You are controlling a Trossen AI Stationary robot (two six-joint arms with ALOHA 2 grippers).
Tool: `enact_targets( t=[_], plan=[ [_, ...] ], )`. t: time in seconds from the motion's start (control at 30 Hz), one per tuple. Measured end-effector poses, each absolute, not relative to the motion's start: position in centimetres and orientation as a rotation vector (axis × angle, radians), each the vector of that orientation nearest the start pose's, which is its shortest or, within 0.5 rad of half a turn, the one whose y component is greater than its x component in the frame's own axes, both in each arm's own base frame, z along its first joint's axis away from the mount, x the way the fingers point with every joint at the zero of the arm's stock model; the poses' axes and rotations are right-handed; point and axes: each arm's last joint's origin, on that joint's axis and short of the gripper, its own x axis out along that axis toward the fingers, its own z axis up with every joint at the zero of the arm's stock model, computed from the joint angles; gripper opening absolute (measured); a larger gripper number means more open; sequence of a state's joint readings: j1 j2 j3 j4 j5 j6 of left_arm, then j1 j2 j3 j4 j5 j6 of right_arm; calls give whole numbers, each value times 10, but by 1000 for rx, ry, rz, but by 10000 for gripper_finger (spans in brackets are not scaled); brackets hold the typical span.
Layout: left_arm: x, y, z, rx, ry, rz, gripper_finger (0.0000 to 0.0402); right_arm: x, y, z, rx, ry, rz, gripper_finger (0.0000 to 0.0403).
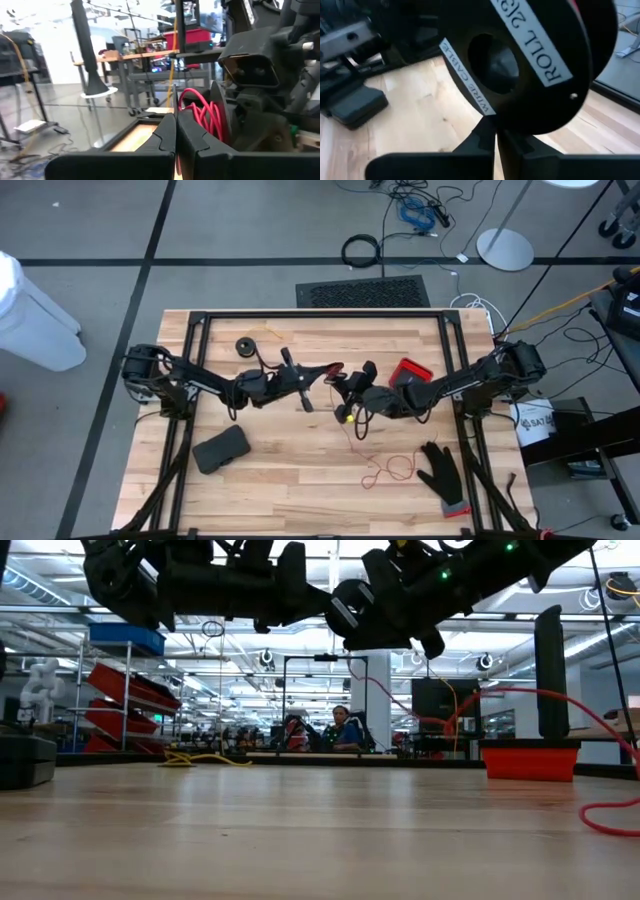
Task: Coil cords
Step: Coil the red wire onto the black spool
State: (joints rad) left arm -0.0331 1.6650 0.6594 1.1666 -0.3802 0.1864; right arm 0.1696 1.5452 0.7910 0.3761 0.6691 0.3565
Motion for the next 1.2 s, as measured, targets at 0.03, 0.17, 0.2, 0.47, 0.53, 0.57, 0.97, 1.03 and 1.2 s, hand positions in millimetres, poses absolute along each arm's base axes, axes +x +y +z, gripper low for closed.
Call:
enact_targets(
  t=[0.03, 0.17, 0.2, 0.47, 0.53, 0.57, 0.97, 1.03, 1.2],
  plan=[
    [320, 0, 207, 161, -125, 371, 0, 316, 36, 211, 196, 245, -543, 0],
    [321, 0, 206, 192, -122, 387, 0, 317, 34, 212, 203, 233, -530, 0],
    [321, 0, 205, 203, -118, 388, 0, 317, 34, 213, 206, 231, -529, 0],
    [320, -6, 208, 264, -135, 434, 0, 316, 33, 215, 195, 194, -608, 0],
    [319, -9, 209, 301, -140, 467, 0, 316, 35, 216, 179, 177, -631, 0],
    [319, -10, 210, 308, -145, 470, 0, 316, 35, 217, 174, 168, -635, 0],
    [317, -10, 215, 284, -183, 550, 0, 327, 28, 208, 175, 124, -664, 0],
    [317, -10, 215, 278, -187, 552, 0, 331, 27, 205, 175, 106, -663, 0],
    [316, -9, 215, 288, -175, 584, 0, 338, 25, 193, 167, 100, -662, 0]
  ],
)
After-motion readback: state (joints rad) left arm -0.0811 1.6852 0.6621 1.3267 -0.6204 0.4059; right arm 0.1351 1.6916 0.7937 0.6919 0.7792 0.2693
